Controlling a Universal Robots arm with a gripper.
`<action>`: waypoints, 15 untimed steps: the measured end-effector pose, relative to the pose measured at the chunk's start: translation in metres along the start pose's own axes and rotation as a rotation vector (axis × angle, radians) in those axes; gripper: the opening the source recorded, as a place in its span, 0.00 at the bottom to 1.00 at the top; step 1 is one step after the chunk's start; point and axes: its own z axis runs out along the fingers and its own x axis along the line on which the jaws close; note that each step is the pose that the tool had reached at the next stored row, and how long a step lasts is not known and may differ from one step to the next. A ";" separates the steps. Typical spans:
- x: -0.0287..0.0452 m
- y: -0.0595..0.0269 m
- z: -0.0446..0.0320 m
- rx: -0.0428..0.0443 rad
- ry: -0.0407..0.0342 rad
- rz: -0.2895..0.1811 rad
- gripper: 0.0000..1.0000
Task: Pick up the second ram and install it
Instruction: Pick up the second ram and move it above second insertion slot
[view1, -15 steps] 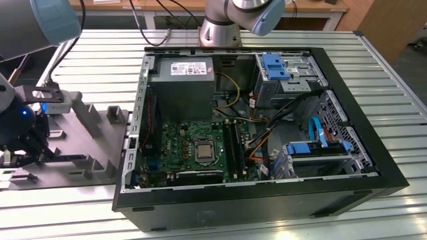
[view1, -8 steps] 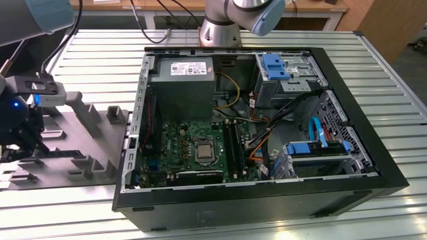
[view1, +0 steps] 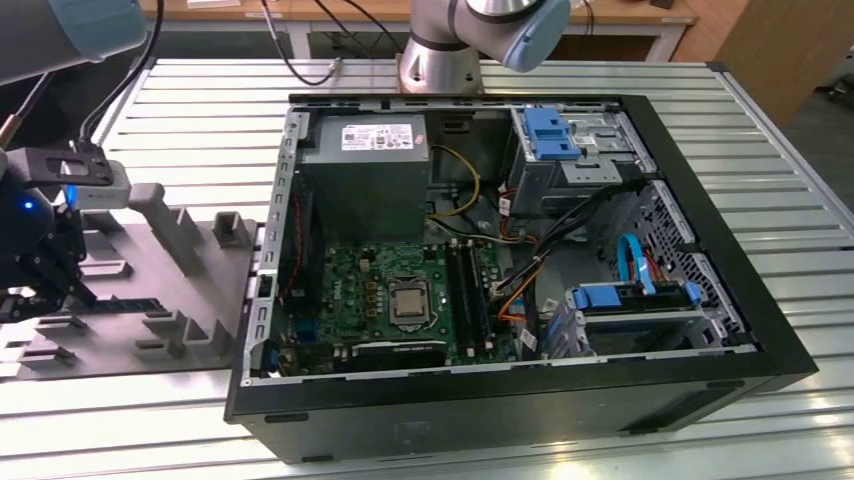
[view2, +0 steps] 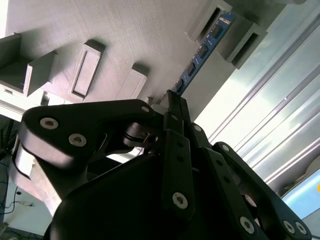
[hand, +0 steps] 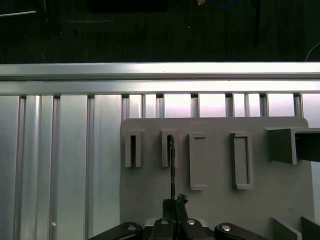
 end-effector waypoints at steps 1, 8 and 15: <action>0.0000 0.0000 0.0000 0.0000 0.0000 0.000 0.12; 0.0000 0.0000 -0.0002 0.0000 0.0000 0.000 0.12; -0.0002 0.0008 -0.0136 -0.0001 -0.0001 0.000 0.12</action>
